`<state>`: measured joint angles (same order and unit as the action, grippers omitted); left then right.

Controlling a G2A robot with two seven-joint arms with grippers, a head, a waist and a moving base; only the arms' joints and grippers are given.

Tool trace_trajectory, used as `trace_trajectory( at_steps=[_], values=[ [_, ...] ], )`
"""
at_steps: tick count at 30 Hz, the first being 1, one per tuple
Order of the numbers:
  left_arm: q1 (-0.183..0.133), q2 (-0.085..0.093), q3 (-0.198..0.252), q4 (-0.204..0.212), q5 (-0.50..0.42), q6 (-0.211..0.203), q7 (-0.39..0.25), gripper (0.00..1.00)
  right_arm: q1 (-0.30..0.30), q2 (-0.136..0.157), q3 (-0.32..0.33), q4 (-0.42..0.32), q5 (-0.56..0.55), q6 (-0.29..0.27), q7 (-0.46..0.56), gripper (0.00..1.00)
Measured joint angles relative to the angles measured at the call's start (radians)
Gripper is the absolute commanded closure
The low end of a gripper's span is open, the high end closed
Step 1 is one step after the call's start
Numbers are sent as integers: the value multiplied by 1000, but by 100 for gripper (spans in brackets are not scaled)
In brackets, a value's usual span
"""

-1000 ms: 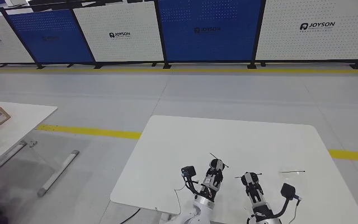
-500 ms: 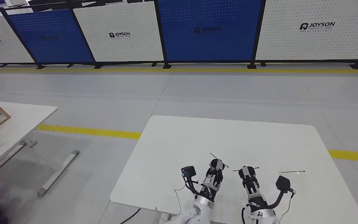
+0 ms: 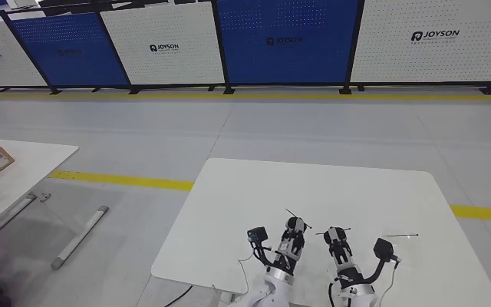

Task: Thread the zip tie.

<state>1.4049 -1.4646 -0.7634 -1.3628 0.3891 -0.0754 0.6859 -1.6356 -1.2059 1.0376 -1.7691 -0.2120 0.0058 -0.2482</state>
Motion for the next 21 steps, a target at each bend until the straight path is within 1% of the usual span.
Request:
trace_trajectory(
  at_steps=[3, 6, 7, 10, 19, 21],
  values=[
    [7, -4, -9, -15, -20, 23, 0, 100, 6, -3, 20, 4, 14, -6, -15, 100],
    [23, -4, -17, -37, -45, 19, -26, 100, 7, -4, 42, 4, 36, -21, -8, 100],
    [29, -3, -21, -46, -49, 18, -38, 100, 9, -4, 44, 5, 32, -18, 8, 100],
    [40, -4, -25, -65, -59, 20, -54, 100, 21, -5, 33, 12, 14, 14, 70, 100],
    [40, -5, -26, -68, -68, 20, -58, 100, 22, -5, 33, 12, 15, 14, 71, 100],
    [40, -6, -27, -69, -66, 24, -64, 100, 22, -7, 35, 12, 19, 3, 72, 100]
  ],
)
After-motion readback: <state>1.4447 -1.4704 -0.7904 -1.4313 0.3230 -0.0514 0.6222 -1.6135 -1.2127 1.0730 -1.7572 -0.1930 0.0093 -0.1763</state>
